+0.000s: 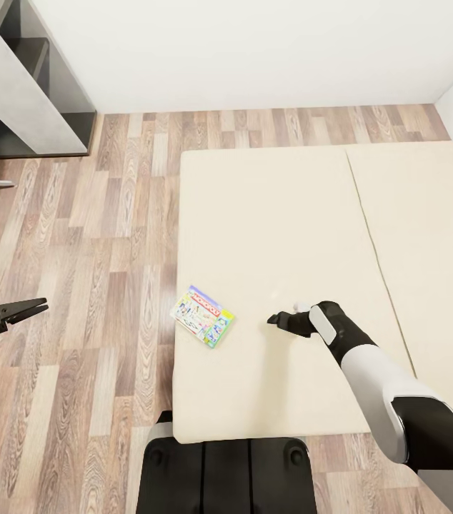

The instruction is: Put all the toys in the child's room - the three board games (two on the bed and one on the table), the two jigsaw puzzles on the table, and the tennis ball on the table - inside the toy box on the table in the child's room.

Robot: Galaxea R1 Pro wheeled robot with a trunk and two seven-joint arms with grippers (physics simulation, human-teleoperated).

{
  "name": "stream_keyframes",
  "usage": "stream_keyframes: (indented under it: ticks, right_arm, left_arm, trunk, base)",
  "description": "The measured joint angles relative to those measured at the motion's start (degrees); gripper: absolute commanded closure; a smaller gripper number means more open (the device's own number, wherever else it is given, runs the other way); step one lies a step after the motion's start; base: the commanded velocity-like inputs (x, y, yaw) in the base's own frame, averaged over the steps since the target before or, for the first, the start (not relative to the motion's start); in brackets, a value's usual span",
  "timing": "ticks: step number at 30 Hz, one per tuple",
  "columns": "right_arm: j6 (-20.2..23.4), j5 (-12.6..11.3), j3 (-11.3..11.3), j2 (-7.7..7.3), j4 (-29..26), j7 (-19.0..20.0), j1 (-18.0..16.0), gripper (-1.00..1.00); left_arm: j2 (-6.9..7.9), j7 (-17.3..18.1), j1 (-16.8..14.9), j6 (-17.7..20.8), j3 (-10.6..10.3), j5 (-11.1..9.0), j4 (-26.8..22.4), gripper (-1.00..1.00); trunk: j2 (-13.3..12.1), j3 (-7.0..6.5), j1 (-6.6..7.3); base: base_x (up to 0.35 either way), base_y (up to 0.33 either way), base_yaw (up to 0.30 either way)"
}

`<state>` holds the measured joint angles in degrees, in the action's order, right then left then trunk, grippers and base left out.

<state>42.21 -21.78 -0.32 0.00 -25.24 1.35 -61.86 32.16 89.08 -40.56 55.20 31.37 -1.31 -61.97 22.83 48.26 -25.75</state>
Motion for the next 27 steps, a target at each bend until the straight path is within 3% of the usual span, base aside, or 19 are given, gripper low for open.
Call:
stream_keyframes:
  ticks: [27]
  right_arm:
    - [0.0,-0.1,0.0,0.0,-0.4,1.0,0.0,-1.0]
  left_arm:
    - [0.0,0.0,0.0,0.0,0.0,0.0,0.0,-1.0]
  trunk:
    - [0.0,0.0,0.0]
  base:
    - [0.0,0.0,0.0]
